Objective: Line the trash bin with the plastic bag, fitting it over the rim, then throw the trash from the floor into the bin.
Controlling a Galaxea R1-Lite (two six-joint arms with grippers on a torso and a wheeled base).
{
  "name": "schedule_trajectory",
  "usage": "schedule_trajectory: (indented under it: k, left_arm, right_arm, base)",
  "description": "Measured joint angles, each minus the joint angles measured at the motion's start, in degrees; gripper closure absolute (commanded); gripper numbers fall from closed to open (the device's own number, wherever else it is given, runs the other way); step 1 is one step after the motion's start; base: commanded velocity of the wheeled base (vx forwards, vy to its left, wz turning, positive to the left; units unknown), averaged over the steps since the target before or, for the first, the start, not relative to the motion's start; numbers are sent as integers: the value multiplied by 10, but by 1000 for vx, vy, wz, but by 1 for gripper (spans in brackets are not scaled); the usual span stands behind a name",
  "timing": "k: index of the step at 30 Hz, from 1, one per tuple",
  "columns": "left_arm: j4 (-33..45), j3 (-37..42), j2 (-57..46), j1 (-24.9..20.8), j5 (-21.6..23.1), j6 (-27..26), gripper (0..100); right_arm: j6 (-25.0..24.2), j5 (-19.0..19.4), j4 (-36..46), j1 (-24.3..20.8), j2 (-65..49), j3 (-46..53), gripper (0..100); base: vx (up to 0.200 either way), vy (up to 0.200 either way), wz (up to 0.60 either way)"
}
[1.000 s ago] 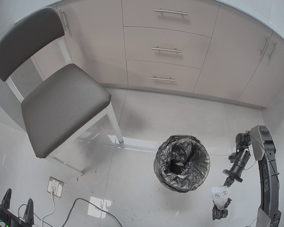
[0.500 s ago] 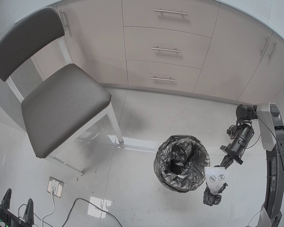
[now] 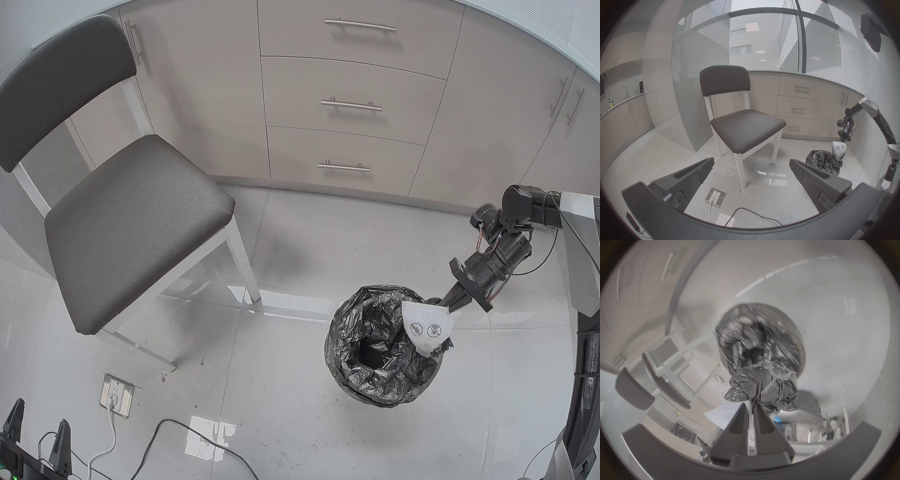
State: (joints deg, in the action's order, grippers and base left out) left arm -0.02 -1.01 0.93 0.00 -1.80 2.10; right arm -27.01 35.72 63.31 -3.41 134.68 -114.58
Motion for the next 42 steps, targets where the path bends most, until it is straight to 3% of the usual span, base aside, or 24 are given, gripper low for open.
schedule_trajectory:
  k: [7, 16, 28, 41, 42]
  left_arm:
    - [0, 0, 0, 0, 0, 0, 0]
    - [0, 0, 0, 0, 0, 0, 0]
    - [0, 0, 0, 0, 0, 0, 0]
    - [0, 0, 0, 0, 0, 0, 0]
    - [0, 0, 0, 0, 0, 0, 0]
  right_arm:
    - [-86, -3, -108, -21, -44, 0, 100]
    - [-89, -6, -108, -49, -70, 0, 100]
    - [-87, -44, -105, -92, -48, 0, 100]
    - [-81, -62, -108, -98, -6, 0, 100]
    - [-80, -64, -108, -98, -3, 0, 0]
  base:
    - [0, 0, 0]
    - [0, 0, 0]
    - [0, 0, 0]
    - [0, 0, 0]
    - [0, 0, 0]
